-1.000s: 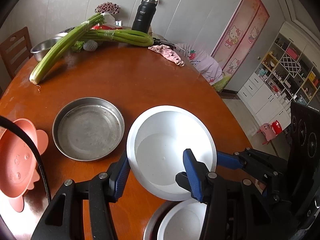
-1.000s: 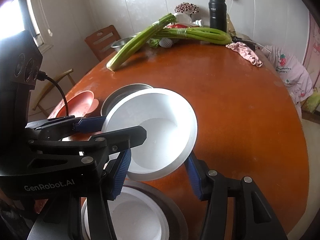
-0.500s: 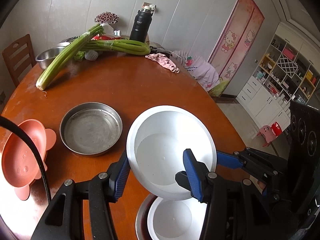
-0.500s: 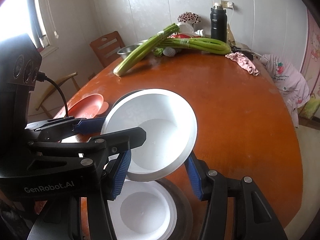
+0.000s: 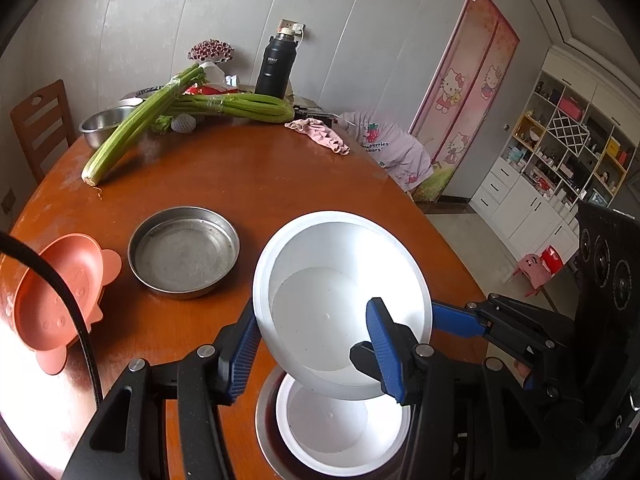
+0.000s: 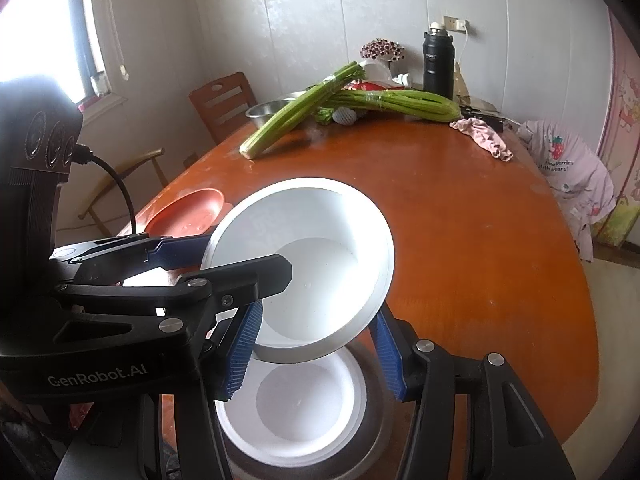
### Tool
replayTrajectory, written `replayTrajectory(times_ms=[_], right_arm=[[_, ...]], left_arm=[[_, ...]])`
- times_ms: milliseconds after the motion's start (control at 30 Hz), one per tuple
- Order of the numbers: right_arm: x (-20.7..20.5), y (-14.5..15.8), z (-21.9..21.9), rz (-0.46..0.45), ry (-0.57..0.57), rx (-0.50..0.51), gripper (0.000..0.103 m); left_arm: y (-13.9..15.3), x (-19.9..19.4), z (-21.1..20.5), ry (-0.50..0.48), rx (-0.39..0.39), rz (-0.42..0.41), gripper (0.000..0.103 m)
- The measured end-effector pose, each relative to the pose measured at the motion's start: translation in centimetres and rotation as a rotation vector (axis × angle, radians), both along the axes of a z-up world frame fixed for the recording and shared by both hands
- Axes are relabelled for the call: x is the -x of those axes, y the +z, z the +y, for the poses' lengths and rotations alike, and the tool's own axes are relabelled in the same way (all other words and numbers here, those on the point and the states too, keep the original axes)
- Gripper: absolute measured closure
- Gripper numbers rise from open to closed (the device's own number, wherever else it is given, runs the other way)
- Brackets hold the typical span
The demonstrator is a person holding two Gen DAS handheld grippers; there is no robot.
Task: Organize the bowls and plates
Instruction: 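Lower the second white bowl onto the stacked bowls with the right gripper, then shift the right gripper to clamp the steel bowl rim with the white bowls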
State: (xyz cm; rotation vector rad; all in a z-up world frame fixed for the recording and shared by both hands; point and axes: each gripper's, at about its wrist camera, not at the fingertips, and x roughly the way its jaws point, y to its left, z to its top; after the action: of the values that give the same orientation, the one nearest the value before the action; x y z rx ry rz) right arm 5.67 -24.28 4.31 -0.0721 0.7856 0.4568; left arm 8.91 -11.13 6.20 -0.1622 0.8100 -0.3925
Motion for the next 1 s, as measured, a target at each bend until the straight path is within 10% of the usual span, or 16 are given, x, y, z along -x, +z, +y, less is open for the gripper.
replayTrajectory(times_ms=[1000], right_arm=[[2.7,-0.6,-0.4,-0.008,0.009,-0.012,0.046]], left_arm=[[-0.6,3.4,-0.2,-0.012,-0.007,-0.024,0.051]])
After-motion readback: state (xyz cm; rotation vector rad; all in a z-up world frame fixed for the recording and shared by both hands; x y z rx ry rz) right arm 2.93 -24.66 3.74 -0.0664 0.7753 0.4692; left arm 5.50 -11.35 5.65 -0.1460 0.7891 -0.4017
